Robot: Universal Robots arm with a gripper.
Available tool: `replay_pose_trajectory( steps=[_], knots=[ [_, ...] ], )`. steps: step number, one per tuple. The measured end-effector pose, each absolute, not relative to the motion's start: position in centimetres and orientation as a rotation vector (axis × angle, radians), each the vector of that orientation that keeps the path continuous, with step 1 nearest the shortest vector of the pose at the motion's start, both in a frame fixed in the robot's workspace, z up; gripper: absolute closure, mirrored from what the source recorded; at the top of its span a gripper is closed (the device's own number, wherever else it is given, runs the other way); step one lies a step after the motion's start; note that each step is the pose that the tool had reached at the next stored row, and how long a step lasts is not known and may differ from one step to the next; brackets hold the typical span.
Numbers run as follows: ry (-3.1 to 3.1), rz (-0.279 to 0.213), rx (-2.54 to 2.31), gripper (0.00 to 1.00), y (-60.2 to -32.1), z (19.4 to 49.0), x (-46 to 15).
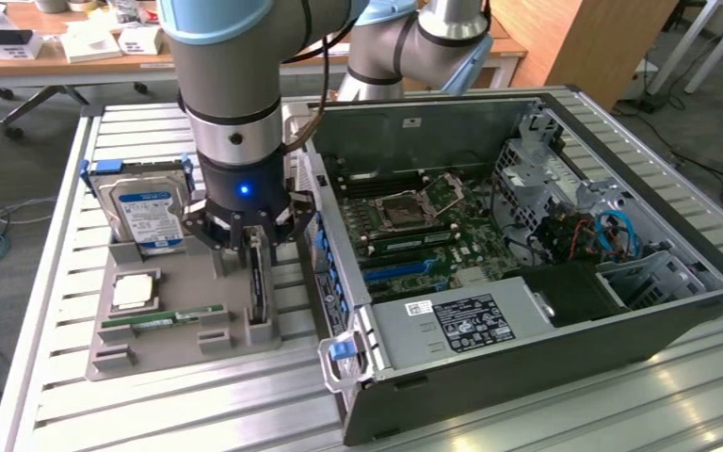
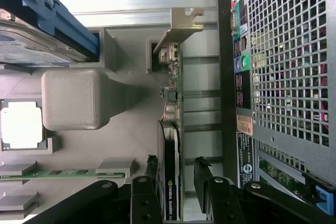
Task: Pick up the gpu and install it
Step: 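Pick up the gpu and move the gpu toward the slot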
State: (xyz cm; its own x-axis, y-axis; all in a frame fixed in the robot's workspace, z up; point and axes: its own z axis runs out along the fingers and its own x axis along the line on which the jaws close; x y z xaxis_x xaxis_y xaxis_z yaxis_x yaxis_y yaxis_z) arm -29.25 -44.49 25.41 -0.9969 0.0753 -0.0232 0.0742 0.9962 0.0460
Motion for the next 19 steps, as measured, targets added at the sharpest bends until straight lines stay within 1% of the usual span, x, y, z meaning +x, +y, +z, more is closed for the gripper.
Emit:
replay_pose_trajectory(
  steps=[11,19],
  knots=[
    [3.114,0.070,0.116,0.59,-44.49,25.11,-29.37],
    [3.114,0.070,0.117,0.59,-44.49,24.38,-29.38]
  ],
)
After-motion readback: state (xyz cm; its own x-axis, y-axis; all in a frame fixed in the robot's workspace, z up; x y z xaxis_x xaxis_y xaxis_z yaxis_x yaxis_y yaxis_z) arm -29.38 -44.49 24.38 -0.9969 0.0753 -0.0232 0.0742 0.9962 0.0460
